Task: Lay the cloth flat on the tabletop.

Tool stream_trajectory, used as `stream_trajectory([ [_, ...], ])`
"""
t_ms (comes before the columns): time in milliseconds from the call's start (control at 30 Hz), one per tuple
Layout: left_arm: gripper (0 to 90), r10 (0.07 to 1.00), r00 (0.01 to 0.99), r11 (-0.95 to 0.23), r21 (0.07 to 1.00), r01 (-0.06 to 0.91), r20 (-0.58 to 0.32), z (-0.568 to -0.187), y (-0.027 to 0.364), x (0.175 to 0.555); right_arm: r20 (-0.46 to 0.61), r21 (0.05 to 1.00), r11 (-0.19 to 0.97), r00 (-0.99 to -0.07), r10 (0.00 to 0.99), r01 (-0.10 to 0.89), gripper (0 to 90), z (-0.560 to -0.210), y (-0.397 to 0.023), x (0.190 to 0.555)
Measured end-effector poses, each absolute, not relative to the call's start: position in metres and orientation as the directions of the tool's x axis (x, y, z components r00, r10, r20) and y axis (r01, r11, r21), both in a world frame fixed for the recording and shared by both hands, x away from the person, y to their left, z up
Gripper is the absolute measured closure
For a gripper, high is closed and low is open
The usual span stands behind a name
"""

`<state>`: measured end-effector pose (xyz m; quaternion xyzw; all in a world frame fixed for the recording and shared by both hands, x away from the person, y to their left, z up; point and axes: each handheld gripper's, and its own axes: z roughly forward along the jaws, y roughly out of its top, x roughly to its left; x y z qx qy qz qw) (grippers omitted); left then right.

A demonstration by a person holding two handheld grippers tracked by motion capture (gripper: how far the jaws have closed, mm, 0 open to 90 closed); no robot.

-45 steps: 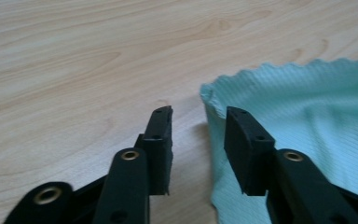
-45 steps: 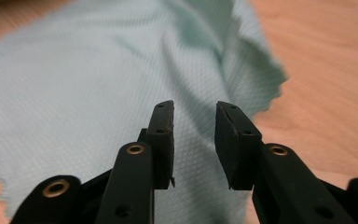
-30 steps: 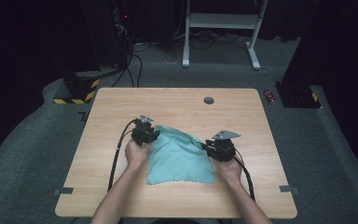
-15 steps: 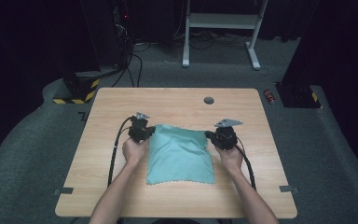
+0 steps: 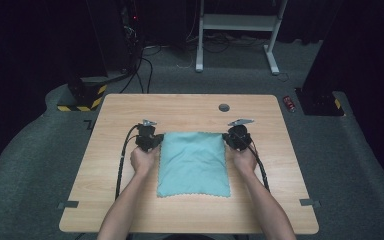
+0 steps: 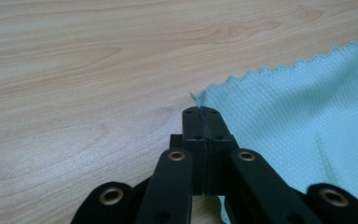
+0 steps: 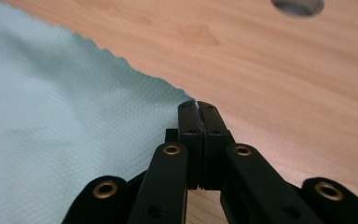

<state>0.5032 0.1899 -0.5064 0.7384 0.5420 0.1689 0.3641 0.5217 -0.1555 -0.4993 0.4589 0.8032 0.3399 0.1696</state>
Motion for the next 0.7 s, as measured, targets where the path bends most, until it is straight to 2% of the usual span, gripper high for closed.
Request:
stream_trajectory([
  [100,81.3,0.930,0.344,-0.146,0.725,0.674,-0.133,-0.506,0.190,0.503,0.061,0.695,0.323,-0.500,0.864,0.643,77.0,-0.505,-0.160,0.524],
  [200,65.0,0.944,0.312,-0.136,0.737,0.662,-0.106,-0.500,0.192,0.500,0.064,0.720,0.303,-0.494,0.867,0.625,68.6,-0.497,-0.165,0.519],
  [233,60.8,0.944,0.312,-0.136,0.737,0.662,-0.106,-0.500,0.192,0.500,0.064,0.720,0.303,-0.494,0.867,0.625,68.6,-0.497,-0.165,0.519],
  [300,58.8,0.933,0.347,-0.157,0.753,0.639,-0.100,-0.489,0.191,0.492,0.079,0.757,0.294,-0.527,0.846,0.584,68.9,-0.484,-0.168,0.511],
  [400,55.1,0.910,0.405,-0.206,0.752,0.626,-0.087,-0.485,0.184,0.479,0.064,0.756,0.348,-0.591,0.804,0.555,71.0,-0.480,-0.164,0.494],
  [600,51.5,0.863,0.497,-0.287,0.723,0.628,-0.090,-0.491,0.177,0.439,0.065,0.738,0.410,-0.661,0.748,0.536,71.6,-0.491,-0.167,0.449],
  [700,51.1,0.852,0.513,-0.287,0.722,0.629,-0.108,-0.495,0.180,0.414,0.066,0.735,0.424,-0.679,0.731,0.528,71.7,-0.498,-0.174,0.423],
])
